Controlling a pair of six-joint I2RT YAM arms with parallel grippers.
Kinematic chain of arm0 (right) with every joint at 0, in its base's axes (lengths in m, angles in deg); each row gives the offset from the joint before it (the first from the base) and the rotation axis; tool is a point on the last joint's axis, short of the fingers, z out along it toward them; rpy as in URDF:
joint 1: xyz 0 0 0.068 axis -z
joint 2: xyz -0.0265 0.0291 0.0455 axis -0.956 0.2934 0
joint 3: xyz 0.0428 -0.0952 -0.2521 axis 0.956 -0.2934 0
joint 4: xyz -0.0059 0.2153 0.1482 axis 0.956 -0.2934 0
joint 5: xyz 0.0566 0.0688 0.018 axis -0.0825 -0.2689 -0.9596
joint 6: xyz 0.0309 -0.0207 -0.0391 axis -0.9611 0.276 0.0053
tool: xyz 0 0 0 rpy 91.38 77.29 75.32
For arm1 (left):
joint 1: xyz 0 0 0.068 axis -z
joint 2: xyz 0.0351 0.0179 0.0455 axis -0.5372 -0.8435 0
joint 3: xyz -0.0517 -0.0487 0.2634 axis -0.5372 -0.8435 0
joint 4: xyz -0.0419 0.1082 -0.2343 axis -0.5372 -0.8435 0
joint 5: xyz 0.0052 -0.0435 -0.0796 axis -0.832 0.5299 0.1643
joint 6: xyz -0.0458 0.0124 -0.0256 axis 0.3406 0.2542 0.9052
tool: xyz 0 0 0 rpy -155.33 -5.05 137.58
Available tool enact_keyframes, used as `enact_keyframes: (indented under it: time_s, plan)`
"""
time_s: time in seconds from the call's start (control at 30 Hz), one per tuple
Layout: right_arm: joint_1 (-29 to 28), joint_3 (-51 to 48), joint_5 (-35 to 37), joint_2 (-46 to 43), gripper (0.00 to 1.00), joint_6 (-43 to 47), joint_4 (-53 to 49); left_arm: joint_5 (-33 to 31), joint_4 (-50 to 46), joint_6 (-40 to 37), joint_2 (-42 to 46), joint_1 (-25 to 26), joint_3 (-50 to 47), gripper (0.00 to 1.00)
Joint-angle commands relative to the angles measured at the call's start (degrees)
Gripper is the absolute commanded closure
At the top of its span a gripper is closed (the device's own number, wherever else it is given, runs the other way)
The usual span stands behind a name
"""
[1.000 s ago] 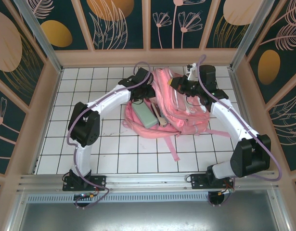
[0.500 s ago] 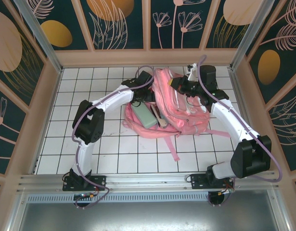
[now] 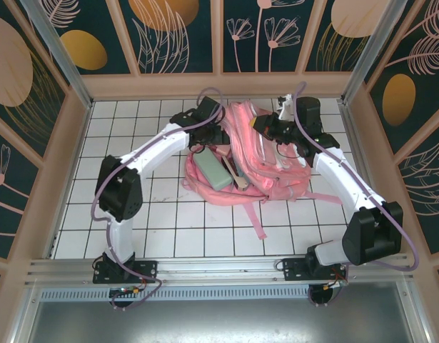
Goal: Pack the student bag
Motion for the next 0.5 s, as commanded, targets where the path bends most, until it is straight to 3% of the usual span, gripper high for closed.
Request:
enact_keyframes:
  time_s: [0.0, 0.23, 0.47]
  plan:
    - [-0.9, -0.4, 0.1, -2.0, 1.00, 2.0, 3.0, 0.8, -1.0, 2.1, 5.8, -2.3, -4.9, 0.01]
    - [-5.4, -0.6, 2.2, 1.0, 1.00, 2.8, 3.4, -1.9, 2.4, 6.6, 19.1, -8.6, -20.3, 0.02]
    - [-11.3, -1.1, 4.8, 5.9, 1.00, 3.0, 4.4, 1.3, 4.3, 8.1, 23.2, -10.1, -24.7, 0.02]
